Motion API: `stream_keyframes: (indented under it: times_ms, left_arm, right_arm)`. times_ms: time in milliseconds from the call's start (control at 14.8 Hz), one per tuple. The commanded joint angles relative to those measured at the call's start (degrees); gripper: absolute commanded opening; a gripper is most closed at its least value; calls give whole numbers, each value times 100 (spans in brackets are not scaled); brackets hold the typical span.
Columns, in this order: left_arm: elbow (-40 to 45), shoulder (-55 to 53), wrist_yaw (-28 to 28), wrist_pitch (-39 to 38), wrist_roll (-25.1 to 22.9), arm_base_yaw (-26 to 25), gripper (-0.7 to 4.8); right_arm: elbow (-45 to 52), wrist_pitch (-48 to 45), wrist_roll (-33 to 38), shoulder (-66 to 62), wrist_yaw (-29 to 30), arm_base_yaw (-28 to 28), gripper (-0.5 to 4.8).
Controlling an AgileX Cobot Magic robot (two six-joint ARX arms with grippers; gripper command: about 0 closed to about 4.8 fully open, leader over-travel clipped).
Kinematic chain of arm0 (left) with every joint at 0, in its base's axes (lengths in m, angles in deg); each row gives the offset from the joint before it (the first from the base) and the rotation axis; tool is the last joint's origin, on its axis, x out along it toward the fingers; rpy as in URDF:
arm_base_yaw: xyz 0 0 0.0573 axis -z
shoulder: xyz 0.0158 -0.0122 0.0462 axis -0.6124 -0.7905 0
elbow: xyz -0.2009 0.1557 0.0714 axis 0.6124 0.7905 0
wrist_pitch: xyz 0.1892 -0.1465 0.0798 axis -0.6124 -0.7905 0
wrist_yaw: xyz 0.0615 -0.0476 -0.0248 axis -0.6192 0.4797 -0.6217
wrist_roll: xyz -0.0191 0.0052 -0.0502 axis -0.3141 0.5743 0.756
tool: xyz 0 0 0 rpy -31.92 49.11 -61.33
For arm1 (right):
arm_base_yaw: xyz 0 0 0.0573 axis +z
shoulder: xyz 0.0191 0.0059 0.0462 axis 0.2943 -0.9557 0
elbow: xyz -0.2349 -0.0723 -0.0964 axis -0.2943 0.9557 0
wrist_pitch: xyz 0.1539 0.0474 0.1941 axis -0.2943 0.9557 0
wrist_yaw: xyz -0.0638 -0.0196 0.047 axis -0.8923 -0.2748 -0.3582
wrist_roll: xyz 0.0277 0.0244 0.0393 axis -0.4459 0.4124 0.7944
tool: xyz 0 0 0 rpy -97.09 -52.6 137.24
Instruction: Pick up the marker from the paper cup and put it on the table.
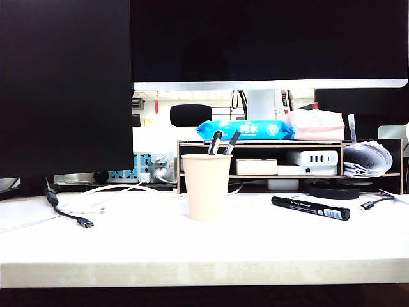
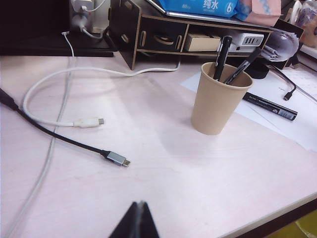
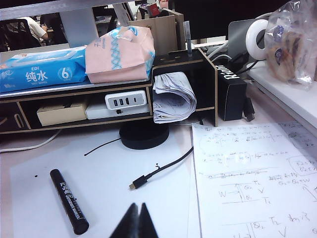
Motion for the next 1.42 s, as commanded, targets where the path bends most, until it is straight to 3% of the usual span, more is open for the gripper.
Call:
stream_keyframes:
  times_ms: [68,743,878,1418]
  left_arm:
    - [9,-2,33,-72,-24,-4,-5]
    - [9,-2,28,-70,-26,-7,-5]
    - [9,-2,-719,-17,-26,-328,-5]
    - [11,-2,-1523,719,-72,-1749,-5]
  right_arm:
    - [26,-61,15,0,-2,0,-5]
    - [26,-61,15,0,-2,0,-5]
    - [26,-61,15,0,-2,0,-6]
    - [26,-61,15,0,-2,0,-6]
